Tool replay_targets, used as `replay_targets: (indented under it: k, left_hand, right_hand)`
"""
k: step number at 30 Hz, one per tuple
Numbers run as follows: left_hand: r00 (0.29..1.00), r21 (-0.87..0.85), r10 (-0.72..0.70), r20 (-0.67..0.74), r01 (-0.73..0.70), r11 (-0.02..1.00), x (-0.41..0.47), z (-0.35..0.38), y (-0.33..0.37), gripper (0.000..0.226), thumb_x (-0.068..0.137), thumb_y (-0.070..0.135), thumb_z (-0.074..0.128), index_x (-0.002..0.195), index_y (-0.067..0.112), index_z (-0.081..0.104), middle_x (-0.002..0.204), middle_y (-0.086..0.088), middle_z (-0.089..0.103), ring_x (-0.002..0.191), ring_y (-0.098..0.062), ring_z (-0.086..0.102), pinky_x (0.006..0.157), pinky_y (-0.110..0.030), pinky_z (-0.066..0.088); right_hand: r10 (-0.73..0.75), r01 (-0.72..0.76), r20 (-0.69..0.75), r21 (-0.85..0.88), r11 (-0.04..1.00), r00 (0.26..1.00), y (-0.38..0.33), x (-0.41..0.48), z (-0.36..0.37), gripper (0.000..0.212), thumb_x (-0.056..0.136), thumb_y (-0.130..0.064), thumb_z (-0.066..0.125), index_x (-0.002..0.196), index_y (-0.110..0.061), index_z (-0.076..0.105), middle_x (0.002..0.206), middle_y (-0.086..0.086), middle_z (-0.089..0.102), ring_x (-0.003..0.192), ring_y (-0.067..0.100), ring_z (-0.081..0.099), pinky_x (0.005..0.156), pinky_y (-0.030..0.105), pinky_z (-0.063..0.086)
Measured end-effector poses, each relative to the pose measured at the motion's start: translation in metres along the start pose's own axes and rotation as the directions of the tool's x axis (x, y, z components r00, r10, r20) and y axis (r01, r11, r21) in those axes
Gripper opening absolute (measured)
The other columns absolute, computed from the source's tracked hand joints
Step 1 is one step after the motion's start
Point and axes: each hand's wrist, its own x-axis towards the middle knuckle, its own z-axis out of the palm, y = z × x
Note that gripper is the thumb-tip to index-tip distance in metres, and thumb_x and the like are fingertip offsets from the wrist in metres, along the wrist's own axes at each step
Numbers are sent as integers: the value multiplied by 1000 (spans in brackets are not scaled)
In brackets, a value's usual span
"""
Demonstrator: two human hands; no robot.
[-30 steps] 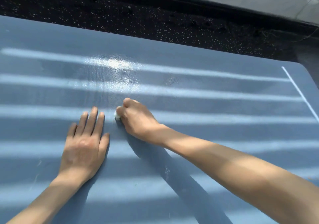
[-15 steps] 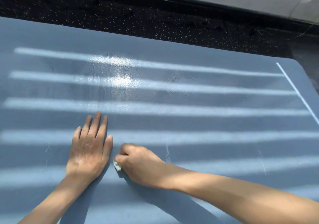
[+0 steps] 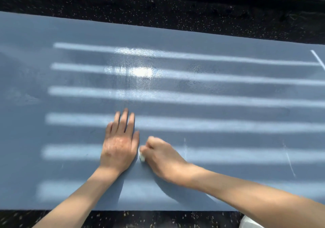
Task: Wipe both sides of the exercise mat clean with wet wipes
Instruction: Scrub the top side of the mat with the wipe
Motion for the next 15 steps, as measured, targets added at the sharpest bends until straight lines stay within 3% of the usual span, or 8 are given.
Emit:
replay_targets:
  k: [4,7,8,10,13,15]
  left_hand:
    - [1000,10,-16,19,16,1000,-15,1,2,53,93,25,37,137,-1,52,147,-22,46,134,-41,43,104,-50,34]
    - [998,26,-9,57,7,1000,-30,-1,5,56,91,27,36,136,-3,52,145,-23,47,131,-42,47,103,-48,30]
    - [997,20,-6,74,4,1000,-34,-3,6,57,91,28,36,136,-3,52,146,-24,47,131,-43,48,103,-47,29]
    - [994,8,-6,111,5,1000,-42,-6,7,58,92,28,34,139,-2,50,148,-23,44,133,-42,46,104,-46,28]
    - [992,-8,-13,126,14,1000,-47,-9,6,59,93,29,32,142,0,47,150,-21,42,136,-41,43,106,-45,27]
    - [991,-15,-7,133,9,1000,-47,-9,6,58,93,30,33,142,0,47,150,-22,42,136,-41,43,106,-44,26]
  right_hand:
    - [-166,152,219,82,985,961,-12,-29,3,8,85,-1,55,91,-3,60,86,17,51,69,30,48,57,33,35]
    - [-7,10,-26,112,994,1000,-3,-13,6,7,87,-12,54,81,-11,57,80,10,52,70,29,48,56,35,37]
    - [41,-39,-10,127,991,999,-6,-21,10,11,87,-17,49,78,-13,54,79,8,53,71,28,50,58,36,41]
    - [-109,103,62,93,990,992,-20,-50,27,16,91,-18,39,82,-12,52,83,6,51,75,26,50,63,34,41]
    - [-145,125,225,103,987,963,-29,-63,20,11,93,-21,49,88,-12,54,87,8,45,79,26,46,63,31,32]
    - [-83,71,135,92,993,987,-19,-57,19,6,87,-16,56,82,-14,54,82,7,45,71,25,47,57,32,36]
